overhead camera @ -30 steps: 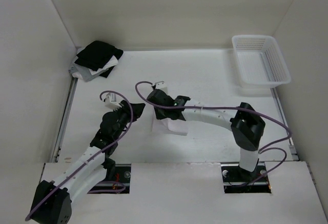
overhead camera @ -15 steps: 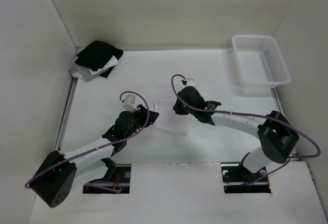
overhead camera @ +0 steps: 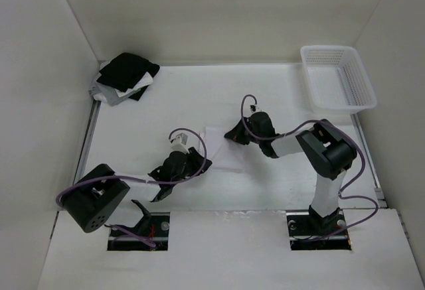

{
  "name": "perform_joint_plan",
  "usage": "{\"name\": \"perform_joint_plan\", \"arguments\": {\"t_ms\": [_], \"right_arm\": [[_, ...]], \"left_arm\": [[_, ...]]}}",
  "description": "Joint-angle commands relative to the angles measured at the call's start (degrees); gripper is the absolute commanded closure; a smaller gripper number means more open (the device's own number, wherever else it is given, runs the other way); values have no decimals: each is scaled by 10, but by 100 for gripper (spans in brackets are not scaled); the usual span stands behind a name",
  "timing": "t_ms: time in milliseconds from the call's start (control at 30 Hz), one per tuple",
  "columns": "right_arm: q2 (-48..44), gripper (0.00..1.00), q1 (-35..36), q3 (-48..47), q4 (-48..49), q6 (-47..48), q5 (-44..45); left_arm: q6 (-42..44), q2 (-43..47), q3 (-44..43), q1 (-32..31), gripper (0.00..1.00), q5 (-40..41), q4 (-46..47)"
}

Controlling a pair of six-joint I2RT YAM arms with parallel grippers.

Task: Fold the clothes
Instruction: Fold the tank top

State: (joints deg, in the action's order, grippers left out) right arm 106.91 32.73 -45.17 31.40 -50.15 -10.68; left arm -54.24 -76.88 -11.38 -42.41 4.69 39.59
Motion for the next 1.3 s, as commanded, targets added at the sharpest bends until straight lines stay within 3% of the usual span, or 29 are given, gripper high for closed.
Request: {"name": "perform_joint_plan", "arguments": {"t_ms": [0, 300, 433, 533, 733, 1000, 1100, 1267], "right_arm": [[30, 94, -24, 10, 161, -71, -36], [35, 88, -53, 36, 228, -130, -56], [-39, 78, -70, 61, 246, -136, -83], [-106, 73, -87, 83, 241, -134, -96], [-271, 61, -113, 140, 150, -80, -81], [-508, 38, -142, 184, -106, 105, 128], [-545, 34, -141, 210, -111, 98, 213], [-533, 34, -141, 251, -58, 86, 237]], "left_arm": [[-10, 23, 32, 5, 73, 14, 41], [-9, 108, 58, 24, 73, 19, -12], [20, 217, 31, 28, 71, 36, -106], [70, 288, -5, 40, 68, 93, -205], [133, 287, -77, 106, 60, 150, -327], [140, 271, -104, 193, 53, 146, -387], [135, 265, -102, 218, 52, 132, -387], [133, 243, -109, 219, 54, 124, -378]]}}
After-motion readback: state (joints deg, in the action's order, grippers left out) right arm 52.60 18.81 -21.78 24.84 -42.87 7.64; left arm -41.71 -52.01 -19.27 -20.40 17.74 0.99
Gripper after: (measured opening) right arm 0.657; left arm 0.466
